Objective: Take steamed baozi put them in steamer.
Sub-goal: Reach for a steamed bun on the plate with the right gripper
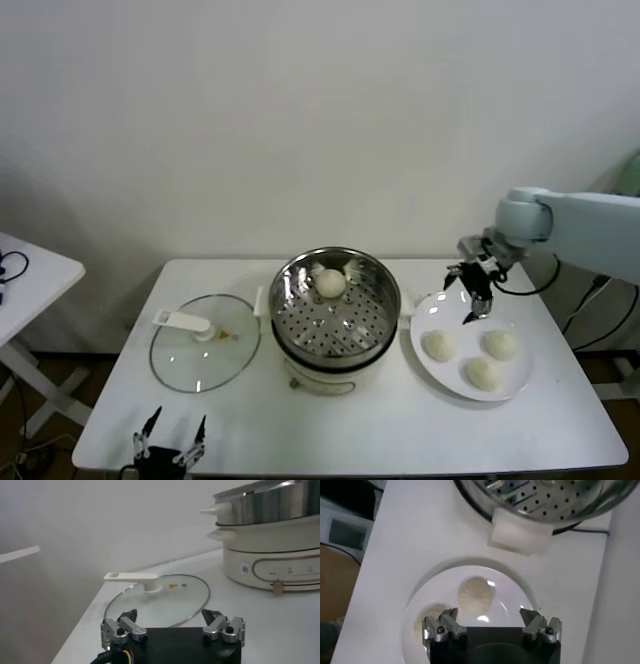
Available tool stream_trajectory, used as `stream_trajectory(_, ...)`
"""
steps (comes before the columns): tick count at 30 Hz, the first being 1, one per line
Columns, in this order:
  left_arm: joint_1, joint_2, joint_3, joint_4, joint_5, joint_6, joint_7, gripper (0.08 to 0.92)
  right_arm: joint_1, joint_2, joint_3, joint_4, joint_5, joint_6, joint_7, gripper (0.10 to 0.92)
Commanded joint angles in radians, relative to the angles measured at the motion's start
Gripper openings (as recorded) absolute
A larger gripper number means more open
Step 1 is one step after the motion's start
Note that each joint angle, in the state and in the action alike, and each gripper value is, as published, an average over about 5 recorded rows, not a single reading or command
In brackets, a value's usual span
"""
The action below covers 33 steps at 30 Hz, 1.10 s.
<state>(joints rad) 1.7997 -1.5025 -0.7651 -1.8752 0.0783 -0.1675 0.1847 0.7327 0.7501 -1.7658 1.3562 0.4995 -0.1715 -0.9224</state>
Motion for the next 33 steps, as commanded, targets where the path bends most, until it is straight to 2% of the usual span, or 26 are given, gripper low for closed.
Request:
stream_trajectory(1, 0.002, 0.002, -0.007, 0.004, 0.001, 0.001, 0.000, 0.823, -0.271, -0.031, 0.182, -0.049, -0.060, -0.140, 0.045, 0.823)
stream_trajectory(13, 0.004, -0.006, -0.009, 0.016, 0.012, 0.000, 0.000, 0.823, -0.425, 0.057, 0.325, -0.224, -0.138, -0.128, 0.043, 0.823)
stream_trajectory(28, 0.001, -0.007, -0.017, 0.026, 0.011, 0.002, 0.002, 0.823, -0.459, 0.088, 0.358, -0.250, -0.153, -0.128, 0.025, 0.821)
stream_trajectory(33, -0.001, -0.005, -0.021, 0.025, 0.010, 0.004, 0.001, 0.823, -0.451, 0.086, 0.359, -0.243, -0.153, -0.127, 0.019, 0.759)
